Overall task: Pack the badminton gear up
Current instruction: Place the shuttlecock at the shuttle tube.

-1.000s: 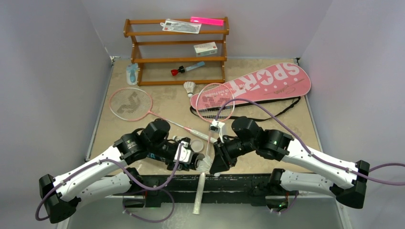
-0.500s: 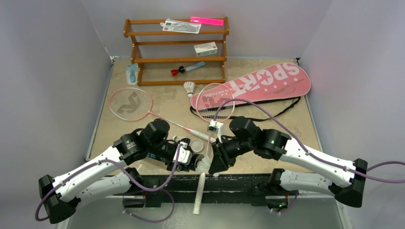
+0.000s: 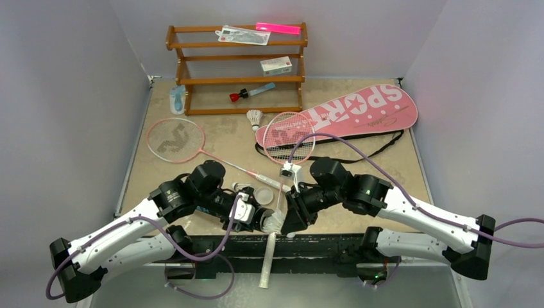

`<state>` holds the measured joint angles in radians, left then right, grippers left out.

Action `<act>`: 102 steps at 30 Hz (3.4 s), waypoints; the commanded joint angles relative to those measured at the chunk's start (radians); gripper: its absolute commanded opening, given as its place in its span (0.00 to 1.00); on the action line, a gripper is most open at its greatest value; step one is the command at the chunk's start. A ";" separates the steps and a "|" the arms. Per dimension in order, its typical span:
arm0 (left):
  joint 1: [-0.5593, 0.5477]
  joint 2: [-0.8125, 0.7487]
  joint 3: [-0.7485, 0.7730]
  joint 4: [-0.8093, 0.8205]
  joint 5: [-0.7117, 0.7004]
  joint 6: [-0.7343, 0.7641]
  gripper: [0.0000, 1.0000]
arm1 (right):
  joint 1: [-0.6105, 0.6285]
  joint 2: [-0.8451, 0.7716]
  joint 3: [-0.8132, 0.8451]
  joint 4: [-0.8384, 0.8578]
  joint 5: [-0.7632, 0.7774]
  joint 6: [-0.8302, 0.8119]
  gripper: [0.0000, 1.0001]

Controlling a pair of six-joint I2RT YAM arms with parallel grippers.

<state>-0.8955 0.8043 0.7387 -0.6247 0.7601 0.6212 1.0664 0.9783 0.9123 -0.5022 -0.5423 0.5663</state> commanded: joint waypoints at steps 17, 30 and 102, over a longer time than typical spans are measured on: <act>0.013 0.040 0.043 0.041 -0.022 -0.031 0.38 | -0.003 0.055 -0.001 0.001 -0.007 -0.020 0.19; 0.012 0.039 0.032 0.033 0.011 -0.007 0.38 | -0.003 0.080 0.004 -0.002 -0.026 -0.023 0.19; 0.024 0.063 0.039 0.018 0.066 0.017 0.38 | -0.003 0.214 0.029 -0.020 -0.205 -0.105 0.19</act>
<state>-0.8837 0.9104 0.7387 -0.6769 0.7738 0.5915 1.0573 1.2053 0.9493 -0.5243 -0.6754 0.4782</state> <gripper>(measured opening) 0.647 0.339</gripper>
